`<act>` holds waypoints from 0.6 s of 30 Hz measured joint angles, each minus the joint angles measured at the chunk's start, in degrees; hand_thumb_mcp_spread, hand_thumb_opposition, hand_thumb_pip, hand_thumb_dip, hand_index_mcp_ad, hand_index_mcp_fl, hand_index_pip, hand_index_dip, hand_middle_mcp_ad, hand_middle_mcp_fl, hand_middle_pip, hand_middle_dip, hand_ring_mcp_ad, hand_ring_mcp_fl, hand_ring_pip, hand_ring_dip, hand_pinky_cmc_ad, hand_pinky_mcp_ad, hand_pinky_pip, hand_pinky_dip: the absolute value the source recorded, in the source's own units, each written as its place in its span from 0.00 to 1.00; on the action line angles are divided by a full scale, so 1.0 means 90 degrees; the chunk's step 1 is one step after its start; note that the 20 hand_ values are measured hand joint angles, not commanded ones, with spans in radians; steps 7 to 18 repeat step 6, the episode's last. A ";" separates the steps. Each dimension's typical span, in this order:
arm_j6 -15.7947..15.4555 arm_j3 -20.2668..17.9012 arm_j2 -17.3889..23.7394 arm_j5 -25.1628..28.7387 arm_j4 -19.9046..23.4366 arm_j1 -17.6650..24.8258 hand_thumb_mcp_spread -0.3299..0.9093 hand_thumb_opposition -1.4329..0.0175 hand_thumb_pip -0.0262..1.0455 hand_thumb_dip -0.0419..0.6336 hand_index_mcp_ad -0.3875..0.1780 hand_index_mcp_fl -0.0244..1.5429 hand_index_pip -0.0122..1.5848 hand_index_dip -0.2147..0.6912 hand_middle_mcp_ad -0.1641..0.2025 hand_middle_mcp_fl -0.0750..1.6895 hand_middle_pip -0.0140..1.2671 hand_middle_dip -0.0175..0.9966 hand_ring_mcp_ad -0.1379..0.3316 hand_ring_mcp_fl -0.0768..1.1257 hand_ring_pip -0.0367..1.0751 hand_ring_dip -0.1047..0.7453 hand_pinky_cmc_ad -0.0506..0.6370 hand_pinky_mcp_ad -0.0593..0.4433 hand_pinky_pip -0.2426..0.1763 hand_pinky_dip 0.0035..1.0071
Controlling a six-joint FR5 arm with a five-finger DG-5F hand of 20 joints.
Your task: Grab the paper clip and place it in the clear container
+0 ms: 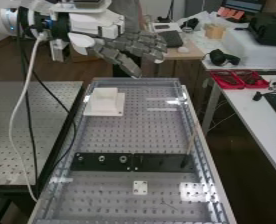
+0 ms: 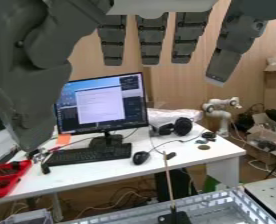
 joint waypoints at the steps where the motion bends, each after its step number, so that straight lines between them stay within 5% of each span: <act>1: -0.0003 0.0010 -0.0008 -0.0023 -0.0004 -0.0005 0.47 0.49 0.49 0.30 0.48 0.07 0.08 0.38 0.64 0.04 0.12 0.21 0.56 0.06 0.14 0.23 0.60 0.71 0.32 0.62; 18: -0.0060 0.0077 -0.0057 -0.0101 -0.0067 -0.0022 0.47 0.50 0.49 0.30 0.48 0.06 0.08 0.38 0.63 0.04 0.12 0.21 0.56 0.06 0.14 0.23 0.60 0.71 0.33 0.62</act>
